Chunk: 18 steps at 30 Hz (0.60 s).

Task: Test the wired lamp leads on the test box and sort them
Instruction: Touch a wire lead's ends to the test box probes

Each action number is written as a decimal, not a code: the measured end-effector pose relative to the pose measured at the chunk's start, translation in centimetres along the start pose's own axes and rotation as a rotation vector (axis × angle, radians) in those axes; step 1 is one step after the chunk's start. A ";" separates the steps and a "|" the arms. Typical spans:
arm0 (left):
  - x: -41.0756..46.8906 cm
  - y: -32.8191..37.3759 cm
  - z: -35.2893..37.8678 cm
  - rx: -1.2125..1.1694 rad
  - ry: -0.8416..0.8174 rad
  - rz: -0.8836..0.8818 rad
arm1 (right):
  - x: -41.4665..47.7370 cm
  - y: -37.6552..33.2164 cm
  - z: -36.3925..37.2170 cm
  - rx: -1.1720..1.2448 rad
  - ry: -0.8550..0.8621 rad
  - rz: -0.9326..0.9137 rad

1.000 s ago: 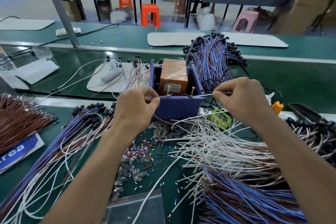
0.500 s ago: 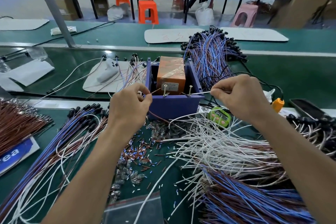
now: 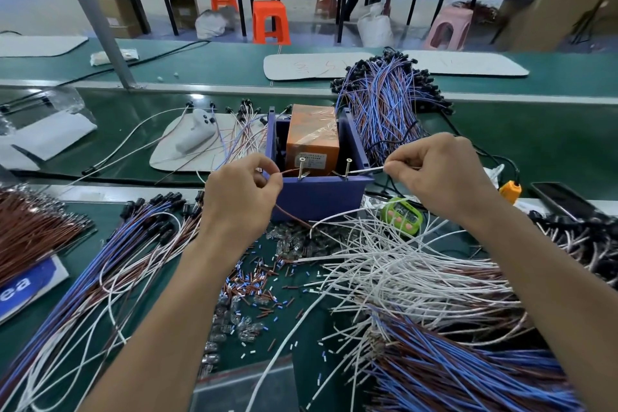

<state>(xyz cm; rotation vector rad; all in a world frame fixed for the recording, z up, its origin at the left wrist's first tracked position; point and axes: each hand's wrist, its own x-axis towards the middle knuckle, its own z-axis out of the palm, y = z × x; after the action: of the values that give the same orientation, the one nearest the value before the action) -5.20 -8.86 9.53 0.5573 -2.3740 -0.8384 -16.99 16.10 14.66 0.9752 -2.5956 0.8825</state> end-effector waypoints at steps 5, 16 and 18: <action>0.1 0.0 0.0 -0.007 0.005 -0.010 | 0.7 -0.2 -0.5 -0.023 -0.026 -0.009; 0.2 0.4 -0.2 -0.015 0.010 -0.020 | 1.6 -0.5 -0.1 -0.104 -0.082 -0.039; 0.1 0.3 -0.2 -0.009 0.013 -0.018 | 1.6 -0.5 0.1 -0.134 -0.076 -0.029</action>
<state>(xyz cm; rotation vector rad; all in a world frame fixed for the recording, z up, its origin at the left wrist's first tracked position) -5.23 -8.82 9.86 0.5803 -2.3556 -0.8505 -17.84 14.95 15.47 1.0246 -2.6572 0.6664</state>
